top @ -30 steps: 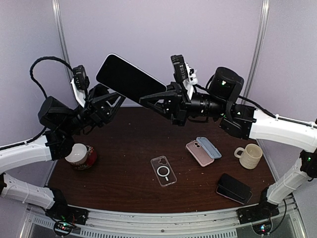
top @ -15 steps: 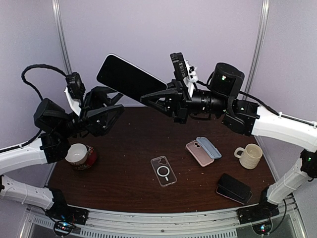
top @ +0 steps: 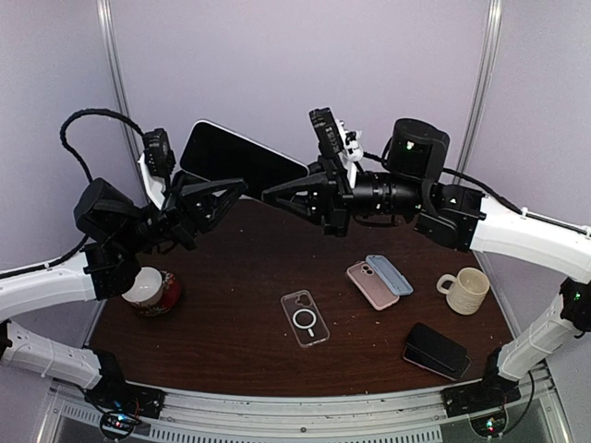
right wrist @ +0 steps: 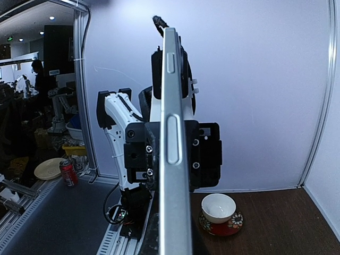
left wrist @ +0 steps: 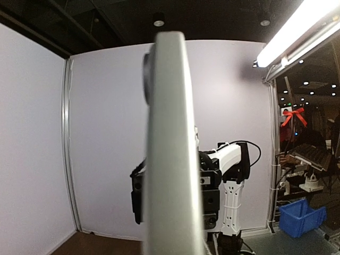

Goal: Put the phone into the phone case
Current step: Pass from the right arm to the left, then pass from the left arm to the right

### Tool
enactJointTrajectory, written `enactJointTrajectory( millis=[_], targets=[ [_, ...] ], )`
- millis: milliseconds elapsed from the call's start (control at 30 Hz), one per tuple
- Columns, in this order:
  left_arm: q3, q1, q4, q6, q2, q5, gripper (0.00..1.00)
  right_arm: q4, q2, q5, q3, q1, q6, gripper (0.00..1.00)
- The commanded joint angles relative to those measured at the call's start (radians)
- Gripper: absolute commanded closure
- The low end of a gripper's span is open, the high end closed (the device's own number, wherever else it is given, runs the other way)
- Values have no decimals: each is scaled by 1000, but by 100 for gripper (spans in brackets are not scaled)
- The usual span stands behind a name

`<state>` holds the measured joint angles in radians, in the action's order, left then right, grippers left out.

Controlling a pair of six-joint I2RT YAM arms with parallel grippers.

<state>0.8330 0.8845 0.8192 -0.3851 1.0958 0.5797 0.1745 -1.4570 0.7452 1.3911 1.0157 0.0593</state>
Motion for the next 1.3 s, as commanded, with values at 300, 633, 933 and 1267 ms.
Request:
enactJointTrajectory(
  millis=[300, 633, 933, 1267],
  targets=[
    [55, 2, -385, -14, -88, -353, 100, -400, 119, -534, 54, 22, -276, 15],
    [117, 2, -561, -80, -67, -471, 100, -340, -69, -837, 152, 155, -575, 0],
    [114, 2, -568, -92, -69, -468, 100, -375, -224, -957, 299, 155, -576, 1],
    [107, 2, -598, -79, -82, -463, 100, -374, -252, -1059, 322, 139, -612, 1]
  ],
)
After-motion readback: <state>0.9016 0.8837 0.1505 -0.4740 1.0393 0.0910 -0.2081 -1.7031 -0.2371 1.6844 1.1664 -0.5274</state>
